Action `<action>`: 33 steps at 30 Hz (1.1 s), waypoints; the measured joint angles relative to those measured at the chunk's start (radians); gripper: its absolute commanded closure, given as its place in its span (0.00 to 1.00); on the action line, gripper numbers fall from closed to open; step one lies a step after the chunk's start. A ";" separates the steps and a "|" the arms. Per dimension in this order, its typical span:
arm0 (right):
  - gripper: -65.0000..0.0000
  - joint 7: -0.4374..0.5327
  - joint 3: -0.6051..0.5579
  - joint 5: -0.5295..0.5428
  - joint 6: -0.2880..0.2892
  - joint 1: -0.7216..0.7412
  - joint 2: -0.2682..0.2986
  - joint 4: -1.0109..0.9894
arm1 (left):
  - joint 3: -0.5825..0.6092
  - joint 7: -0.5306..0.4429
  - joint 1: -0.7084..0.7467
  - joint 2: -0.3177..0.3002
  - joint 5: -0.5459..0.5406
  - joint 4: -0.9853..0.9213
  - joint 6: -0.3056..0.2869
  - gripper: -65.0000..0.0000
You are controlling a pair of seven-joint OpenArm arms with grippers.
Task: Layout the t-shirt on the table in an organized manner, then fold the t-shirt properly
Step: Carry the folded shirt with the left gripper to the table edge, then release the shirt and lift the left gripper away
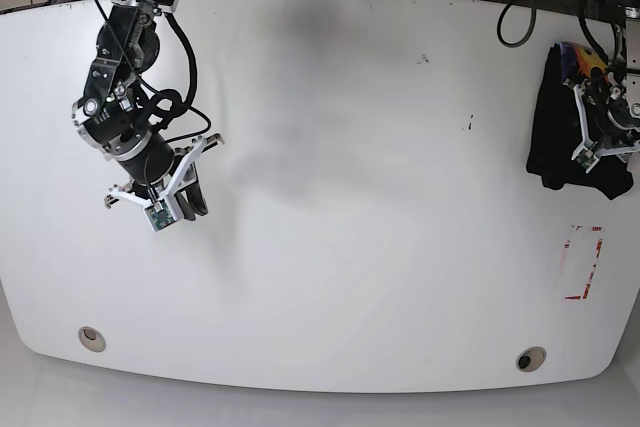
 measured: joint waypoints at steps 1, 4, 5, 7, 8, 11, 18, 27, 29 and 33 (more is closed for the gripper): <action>0.85 0.000 0.000 0.000 0.000 -0.003 0.000 0.002 | 0.000 -0.006 0.000 -0.008 0.000 -0.010 0.000 0.43; 0.85 -0.001 0.000 0.000 0.000 -0.014 0.000 0.004 | -0.001 -0.021 0.000 -0.035 0.004 -0.039 -0.001 0.43; 0.85 -0.001 0.000 0.000 0.000 -0.017 0.000 0.004 | -0.001 -0.027 0.000 -0.044 0.005 -0.048 0.000 0.43; 0.85 -0.003 0.000 0.000 0.000 -0.019 0.000 0.004 | -0.001 -0.026 0.001 -0.057 0.012 -0.056 -0.001 0.43; 0.85 -0.002 0.000 0.000 0.000 -0.020 0.000 0.005 | -0.001 -0.025 0.001 -0.064 0.011 -0.058 -0.001 0.43; 0.85 0.000 0.000 0.000 0.000 -0.026 0.000 0.009 | -0.002 -0.028 0.002 -0.080 0.011 -0.060 -0.002 0.43; 0.85 -0.003 0.001 -0.005 0.000 -0.039 0.000 0.012 | -0.075 -0.040 0.000 -0.103 0.011 -0.059 -0.005 0.43; 0.85 0.000 -0.003 -0.005 0.000 -0.045 -0.002 0.011 | -0.092 -0.040 -0.056 -0.096 0.015 0.061 -0.008 0.43; 0.85 0.010 -0.003 -0.005 0.000 -0.045 -0.001 0.004 | -0.099 -0.049 -0.062 -0.075 0.014 0.123 0.000 0.43; 0.85 0.093 -0.005 -0.033 0.000 -0.047 -0.002 -0.044 | -0.103 -0.045 -0.060 0.017 0.030 0.222 0.013 0.43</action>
